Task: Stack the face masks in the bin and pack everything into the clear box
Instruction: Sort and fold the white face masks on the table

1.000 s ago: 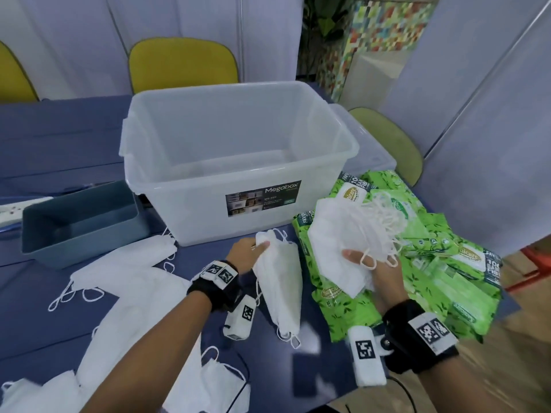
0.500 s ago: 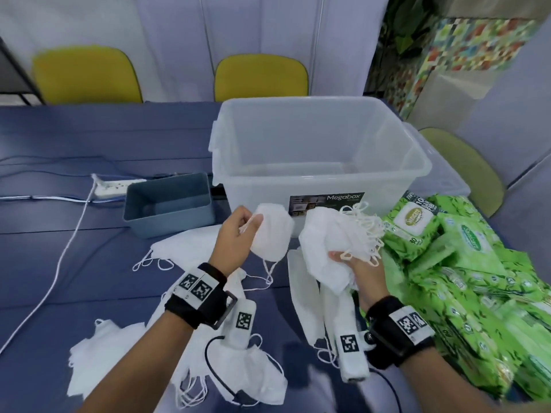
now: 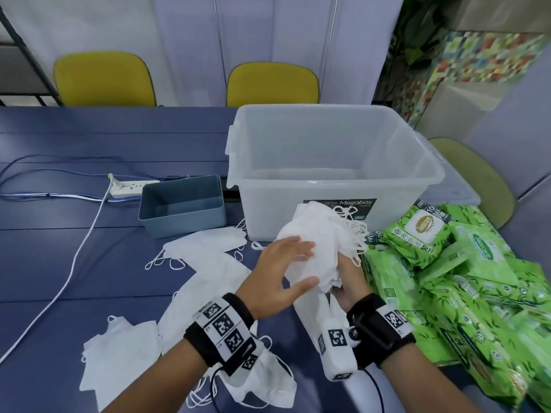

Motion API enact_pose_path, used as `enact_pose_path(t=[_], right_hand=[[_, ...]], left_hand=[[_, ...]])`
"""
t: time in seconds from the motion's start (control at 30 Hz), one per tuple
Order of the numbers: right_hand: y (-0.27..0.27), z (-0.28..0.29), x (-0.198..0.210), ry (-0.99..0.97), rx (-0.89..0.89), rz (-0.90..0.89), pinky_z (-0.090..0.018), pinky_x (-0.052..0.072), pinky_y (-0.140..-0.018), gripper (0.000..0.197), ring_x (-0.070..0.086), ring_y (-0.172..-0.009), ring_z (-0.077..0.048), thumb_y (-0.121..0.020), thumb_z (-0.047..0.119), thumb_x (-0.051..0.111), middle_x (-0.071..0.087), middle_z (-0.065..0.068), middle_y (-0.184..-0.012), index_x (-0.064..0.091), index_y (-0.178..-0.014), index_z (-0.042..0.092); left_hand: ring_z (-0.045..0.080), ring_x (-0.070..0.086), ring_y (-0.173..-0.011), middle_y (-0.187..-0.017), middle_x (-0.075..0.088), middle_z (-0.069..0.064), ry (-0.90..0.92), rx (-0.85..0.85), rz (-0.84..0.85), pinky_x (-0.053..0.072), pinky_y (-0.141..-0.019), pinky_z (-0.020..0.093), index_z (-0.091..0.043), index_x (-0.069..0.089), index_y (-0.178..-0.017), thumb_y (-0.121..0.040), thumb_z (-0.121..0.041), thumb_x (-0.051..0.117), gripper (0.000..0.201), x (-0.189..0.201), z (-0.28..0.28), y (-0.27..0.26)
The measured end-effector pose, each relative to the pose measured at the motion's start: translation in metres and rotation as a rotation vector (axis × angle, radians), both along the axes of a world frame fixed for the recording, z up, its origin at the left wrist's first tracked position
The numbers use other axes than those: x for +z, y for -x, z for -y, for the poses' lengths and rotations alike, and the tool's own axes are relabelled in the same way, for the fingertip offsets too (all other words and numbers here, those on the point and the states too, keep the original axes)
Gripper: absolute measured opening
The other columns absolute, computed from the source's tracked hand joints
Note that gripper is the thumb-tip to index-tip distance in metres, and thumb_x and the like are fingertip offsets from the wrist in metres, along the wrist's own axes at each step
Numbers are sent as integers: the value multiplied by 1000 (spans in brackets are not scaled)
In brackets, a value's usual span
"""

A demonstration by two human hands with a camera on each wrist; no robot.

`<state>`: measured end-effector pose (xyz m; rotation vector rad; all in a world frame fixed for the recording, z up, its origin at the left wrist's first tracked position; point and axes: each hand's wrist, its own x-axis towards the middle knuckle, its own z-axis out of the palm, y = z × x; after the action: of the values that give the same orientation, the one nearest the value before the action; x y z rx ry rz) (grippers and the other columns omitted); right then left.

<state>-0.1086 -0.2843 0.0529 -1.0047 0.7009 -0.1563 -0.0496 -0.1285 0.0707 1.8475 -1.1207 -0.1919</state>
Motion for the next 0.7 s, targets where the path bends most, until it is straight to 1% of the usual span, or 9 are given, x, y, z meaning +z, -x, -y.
enact_pose_path(t=[0.1, 0.13, 0.2, 0.27, 0.33, 0.4, 0.47, 0.57, 0.7], right_hand=[[1, 0, 1, -63, -23, 47, -17, 38, -42, 42, 54, -48, -7, -64, 28, 73, 64, 0, -67, 63, -101, 11], [1, 0, 0, -63, -23, 61, -16, 37, -42, 46, 54, -47, -7, -60, 26, 74, 64, 0, -69, 63, -103, 12], [-1, -3, -3, -17, -19, 45, -22, 40, -54, 69, 60, -67, -18, -48, 33, 76, 66, -8, -90, 65, -112, 9], [-4, -7, -3, 3, -38, 25, -29, 40, -65, 81, 58, -88, -26, -46, 38, 77, 66, -15, -105, 63, -120, 7], [-5, -10, -2, -1, -38, 21, -37, 41, -75, 79, 59, -96, -28, -50, 38, 78, 66, -18, -116, 63, -122, 9], [-4, -8, -3, -8, -15, 8, -37, 42, -78, 66, 62, -94, -27, -58, 34, 77, 69, -15, -112, 65, -118, 9], [-3, -4, -4, -3, 17, -1, -29, 42, -68, 36, 64, -76, -20, -71, 24, 73, 71, -7, -88, 67, -104, 11], [-1, 2, -4, 10, 48, -4, -27, 46, -64, 40, 67, -71, -15, -61, 22, 80, 72, -2, -83, 69, -99, 15], [4, 10, -4, 32, 55, -75, -38, 45, -92, 18, 67, -90, -21, -74, 17, 75, 74, -2, -91, 72, -92, 17]], left_hand=[[8, 32, -132, -125, 55, -18, 34, 183, 44, 26, -110, 47, -24, 65, -107, -88, -40, 48, 30, -3, 1, -12], [10, 32, -130, -126, 52, -15, 36, 249, 30, 28, -109, 47, -26, 66, -104, -86, -39, 49, 28, -2, 2, -16], [11, 34, -123, -127, 45, -9, 23, 337, -58, 34, -106, 40, -30, 60, -110, -80, -36, 58, 30, 4, 3, -23], [9, 46, -107, -121, 46, -5, 14, 337, -232, 43, -97, 28, -30, 52, -114, -78, -24, 72, 41, 14, 2, -28], [5, 54, -87, -108, 52, -6, 12, 317, -371, 47, -76, 14, -25, 47, -113, -77, -13, 75, 47, 19, 1, -34], [8, 55, -77, -100, 54, -8, 23, 319, -418, 44, -64, 12, -23, 45, -110, -75, -8, 75, 48, 18, -1, -40], [12, 56, -74, -100, 57, -3, 63, 330, -424, 43, -64, 15, -25, 45, -107, -74, -6, 75, 48, 18, -4, -45], [18, 61, -79, -96, 68, 3, 128, 324, -443, 47, -69, 24, -30, 46, -107, -78, -2, 71, 47, 27, -10, -54], [14, 62, -84, -89, 70, -8, 77, 215, -307, 47, -83, 32, -32, 55, -111, -81, -11, 59, 37, 43, -18, -65]])
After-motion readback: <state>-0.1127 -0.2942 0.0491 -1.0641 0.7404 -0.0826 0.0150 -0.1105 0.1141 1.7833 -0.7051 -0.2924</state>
